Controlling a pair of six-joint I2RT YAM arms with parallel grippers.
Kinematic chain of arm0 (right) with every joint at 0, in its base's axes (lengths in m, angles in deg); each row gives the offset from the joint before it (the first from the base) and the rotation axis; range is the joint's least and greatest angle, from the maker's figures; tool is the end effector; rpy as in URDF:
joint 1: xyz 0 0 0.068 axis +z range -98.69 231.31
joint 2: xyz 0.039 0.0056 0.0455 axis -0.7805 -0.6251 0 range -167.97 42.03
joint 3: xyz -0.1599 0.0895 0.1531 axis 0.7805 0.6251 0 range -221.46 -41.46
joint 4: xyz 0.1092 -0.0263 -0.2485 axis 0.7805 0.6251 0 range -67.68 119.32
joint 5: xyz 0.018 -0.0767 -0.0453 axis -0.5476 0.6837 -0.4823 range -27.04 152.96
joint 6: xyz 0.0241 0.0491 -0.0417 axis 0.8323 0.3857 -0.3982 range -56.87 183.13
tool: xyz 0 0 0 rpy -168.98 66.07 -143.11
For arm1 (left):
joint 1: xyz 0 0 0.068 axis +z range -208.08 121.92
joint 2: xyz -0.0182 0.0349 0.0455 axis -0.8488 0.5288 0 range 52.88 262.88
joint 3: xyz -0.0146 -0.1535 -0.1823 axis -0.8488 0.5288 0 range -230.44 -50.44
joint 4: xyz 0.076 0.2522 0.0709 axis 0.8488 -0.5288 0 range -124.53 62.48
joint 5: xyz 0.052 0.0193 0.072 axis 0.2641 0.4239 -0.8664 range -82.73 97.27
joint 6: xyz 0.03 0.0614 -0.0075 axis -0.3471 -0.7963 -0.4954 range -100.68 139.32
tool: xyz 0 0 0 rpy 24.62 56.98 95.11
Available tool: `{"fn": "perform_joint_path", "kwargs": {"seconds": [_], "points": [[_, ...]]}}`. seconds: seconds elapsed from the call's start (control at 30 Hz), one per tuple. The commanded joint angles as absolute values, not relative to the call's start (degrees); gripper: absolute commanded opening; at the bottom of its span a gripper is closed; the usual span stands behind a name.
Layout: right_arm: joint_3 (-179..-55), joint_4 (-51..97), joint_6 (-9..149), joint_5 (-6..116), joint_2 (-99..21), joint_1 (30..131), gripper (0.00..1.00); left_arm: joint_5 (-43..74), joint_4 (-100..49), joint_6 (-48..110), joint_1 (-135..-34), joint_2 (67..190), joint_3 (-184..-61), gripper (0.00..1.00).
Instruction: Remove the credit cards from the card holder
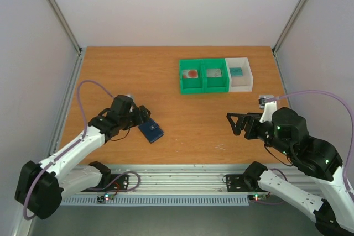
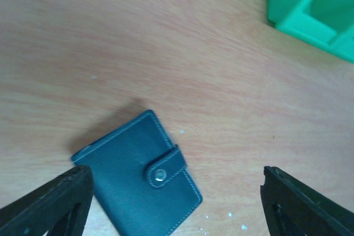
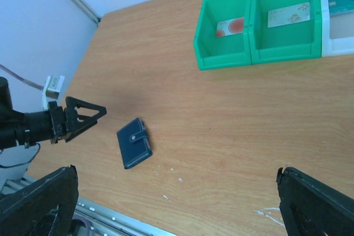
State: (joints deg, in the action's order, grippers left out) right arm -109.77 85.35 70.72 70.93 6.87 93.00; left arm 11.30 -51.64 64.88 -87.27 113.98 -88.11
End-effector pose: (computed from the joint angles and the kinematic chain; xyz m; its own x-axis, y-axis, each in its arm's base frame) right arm 0.1002 0.0789 0.3717 -0.4438 -0.2201 -0.8687 -0.5148 0.8561 0.0461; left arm 0.2221 -0.1285 0.1711 -0.8280 -0.3532 -0.4355 -0.0902 0.8505 -0.5182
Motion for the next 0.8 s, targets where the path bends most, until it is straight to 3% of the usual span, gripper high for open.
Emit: {"fn": "perform_joint_path", "kwargs": {"seconds": [0.0,0.17,0.4,0.77], "points": [[-109.2,83.2,69.8,69.7,8.7,92.8,0.98,12.1,-52.8,63.9,-83.0,112.2,-83.6,0.78],[-109.0,83.3,70.1,68.5,8.6,92.8,0.98,21.1,-44.9,67.3,-78.9,116.3,-78.2,0.64],[-109.1,84.2,70.2,69.3,8.7,92.8,0.98,23.3,-40.3,67.8,-77.7,122.7,-77.0,0.50],[-108.5,84.9,71.3,68.0,6.7,92.8,0.98,25.7,-34.3,68.4,-77.7,128.0,-75.6,0.35]]}}
